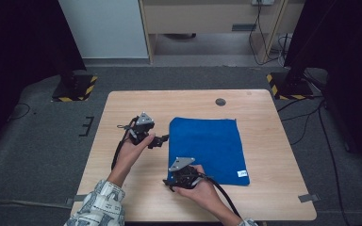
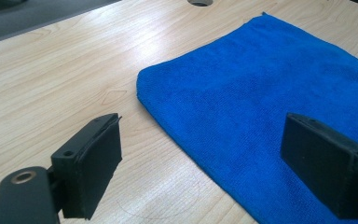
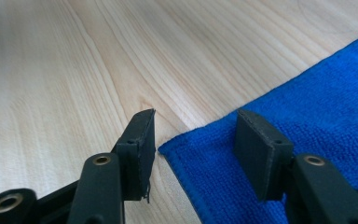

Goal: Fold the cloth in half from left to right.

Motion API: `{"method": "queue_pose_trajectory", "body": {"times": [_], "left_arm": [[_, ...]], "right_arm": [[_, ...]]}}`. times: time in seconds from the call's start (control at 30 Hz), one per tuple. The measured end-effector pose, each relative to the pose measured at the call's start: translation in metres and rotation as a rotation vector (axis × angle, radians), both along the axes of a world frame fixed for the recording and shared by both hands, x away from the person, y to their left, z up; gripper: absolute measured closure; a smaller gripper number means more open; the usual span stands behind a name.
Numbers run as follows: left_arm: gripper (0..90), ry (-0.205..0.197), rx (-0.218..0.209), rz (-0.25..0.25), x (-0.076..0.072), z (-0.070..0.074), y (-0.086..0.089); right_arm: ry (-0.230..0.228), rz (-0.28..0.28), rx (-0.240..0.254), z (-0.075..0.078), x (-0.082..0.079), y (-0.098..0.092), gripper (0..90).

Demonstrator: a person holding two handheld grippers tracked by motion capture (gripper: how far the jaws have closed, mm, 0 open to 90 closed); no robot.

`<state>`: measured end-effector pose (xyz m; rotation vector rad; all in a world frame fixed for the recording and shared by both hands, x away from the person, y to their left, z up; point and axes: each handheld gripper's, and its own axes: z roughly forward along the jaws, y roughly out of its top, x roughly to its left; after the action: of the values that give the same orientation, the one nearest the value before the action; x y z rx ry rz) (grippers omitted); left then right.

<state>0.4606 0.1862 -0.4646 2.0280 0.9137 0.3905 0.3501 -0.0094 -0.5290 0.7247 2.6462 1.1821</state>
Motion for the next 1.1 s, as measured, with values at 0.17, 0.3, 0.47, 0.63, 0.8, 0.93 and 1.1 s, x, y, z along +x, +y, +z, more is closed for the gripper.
{"method": "queue_pose_trajectory", "body": {"times": [0.17, 0.3, 0.47, 0.63, 0.8, 0.93, 1.1], "left_arm": [[12.1, 0.004, 0.003, -0.001, 0.000, -0.001, -0.001], [12.1, 0.007, 0.010, -0.005, -0.001, -0.002, -0.002], [12.1, 0.006, -0.008, 0.000, 0.001, -0.001, -0.001], [13.0, 0.004, 0.002, 0.002, 0.011, 0.001, -0.001], [17.1, 0.010, 0.012, 0.025, 0.028, -0.004, -0.003], [25.5, 0.006, 0.059, 0.055, 0.045, -0.009, -0.011], [40.9, -0.005, 0.151, 0.085, 0.063, -0.013, -0.015]], "right_arm": [[-0.020, -0.013, -0.012, -0.002, -0.001, 0.000, 57.1], [-0.047, -0.045, -0.021, -0.002, 0.003, -0.004, 78.6], [-0.018, -0.062, 0.016, -0.001, 0.006, -0.008, 86.8], [-0.007, -0.027, 0.049, 0.006, -0.003, -0.004, 86.9], [0.019, 0.002, 0.058, 0.007, -0.010, -0.001, 86.8], [0.026, 0.023, 0.071, 0.009, -0.013, 0.002, 86.8], [0.027, 0.039, 0.070, 0.010, -0.016, 0.004, 86.7]]}}
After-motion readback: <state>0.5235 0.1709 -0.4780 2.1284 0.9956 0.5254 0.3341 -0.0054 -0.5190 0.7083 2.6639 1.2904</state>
